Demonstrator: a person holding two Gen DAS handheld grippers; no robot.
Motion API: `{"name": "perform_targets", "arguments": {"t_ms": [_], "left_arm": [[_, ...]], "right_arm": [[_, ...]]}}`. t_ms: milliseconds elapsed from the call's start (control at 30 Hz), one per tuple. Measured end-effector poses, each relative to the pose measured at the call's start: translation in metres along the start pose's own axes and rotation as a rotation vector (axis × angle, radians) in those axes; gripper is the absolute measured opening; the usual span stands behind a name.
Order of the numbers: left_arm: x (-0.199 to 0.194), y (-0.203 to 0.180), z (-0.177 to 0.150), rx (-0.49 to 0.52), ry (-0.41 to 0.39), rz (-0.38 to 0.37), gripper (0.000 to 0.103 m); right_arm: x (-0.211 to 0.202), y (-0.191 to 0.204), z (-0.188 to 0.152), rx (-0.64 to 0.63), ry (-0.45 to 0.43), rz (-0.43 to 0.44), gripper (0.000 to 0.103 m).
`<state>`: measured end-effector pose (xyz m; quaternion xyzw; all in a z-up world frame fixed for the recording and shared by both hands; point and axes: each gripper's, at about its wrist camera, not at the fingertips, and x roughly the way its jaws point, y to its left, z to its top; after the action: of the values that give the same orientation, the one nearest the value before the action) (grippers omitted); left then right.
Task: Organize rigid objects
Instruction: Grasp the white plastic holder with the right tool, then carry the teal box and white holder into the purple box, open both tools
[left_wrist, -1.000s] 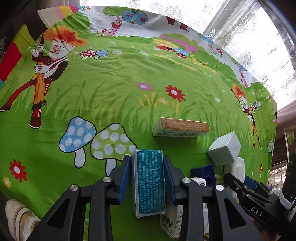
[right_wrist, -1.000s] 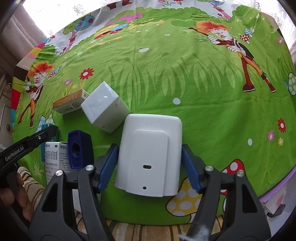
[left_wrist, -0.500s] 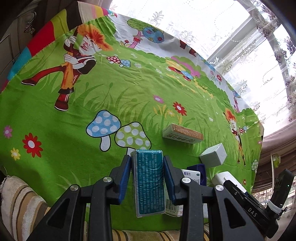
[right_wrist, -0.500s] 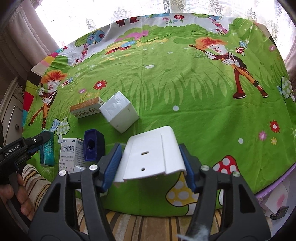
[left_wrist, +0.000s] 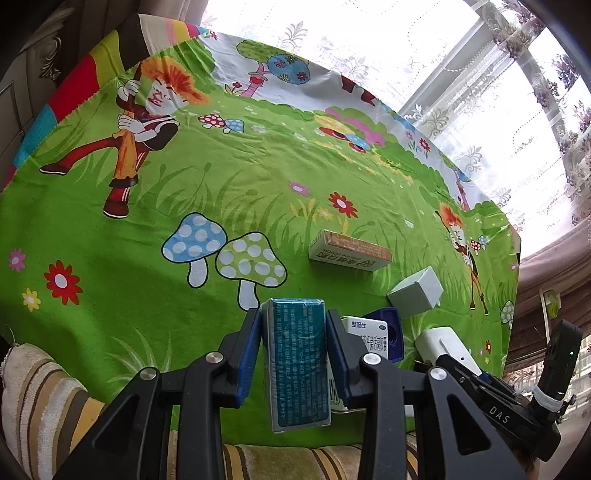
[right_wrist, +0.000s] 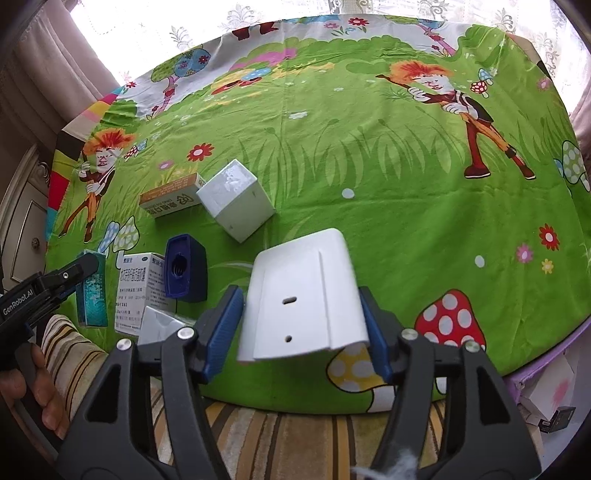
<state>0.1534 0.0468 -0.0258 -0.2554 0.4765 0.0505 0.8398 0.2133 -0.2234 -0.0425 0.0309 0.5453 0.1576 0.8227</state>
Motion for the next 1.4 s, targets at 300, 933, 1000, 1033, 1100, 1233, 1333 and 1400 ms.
{"name": "perform_targets", "arguments": {"t_ms": [300, 933, 1000, 1033, 1100, 1233, 1333, 1400], "left_arm": [[0.002, -0.002, -0.002, 0.011, 0.003, 0.009, 0.036], [-0.036, -0.076, -0.047, 0.17, -0.01, -0.178, 0.036], [-0.038, -0.084, -0.053, 0.182, 0.0, -0.198, 0.036], [-0.038, -0.087, -0.056, 0.186, 0.006, -0.208, 0.036], [-0.04, -0.091, -0.061, 0.191, 0.015, -0.229, 0.036], [-0.043, -0.096, -0.068, 0.183, 0.03, -0.283, 0.036], [-0.046, -0.1, -0.072, 0.177, 0.042, -0.32, 0.036], [-0.047, -0.104, -0.076, 0.173, 0.057, -0.348, 0.036]], "right_arm": [[0.013, 0.012, 0.012, -0.083, 0.03, -0.074, 0.073], [0.005, 0.006, 0.007, -0.053, -0.005, -0.006, 0.069], [-0.002, 0.004, 0.003, -0.046, -0.021, 0.004, 0.069], [-0.007, 0.003, 0.001, -0.04, -0.031, 0.01, 0.069], [-0.017, -0.001, -0.003, -0.029, -0.052, 0.023, 0.069], [-0.043, -0.01, -0.018, -0.003, -0.1, 0.059, 0.069], [-0.064, -0.021, -0.032, 0.028, -0.137, 0.084, 0.069], [-0.078, -0.028, -0.043, 0.042, -0.163, 0.089, 0.069]]}}
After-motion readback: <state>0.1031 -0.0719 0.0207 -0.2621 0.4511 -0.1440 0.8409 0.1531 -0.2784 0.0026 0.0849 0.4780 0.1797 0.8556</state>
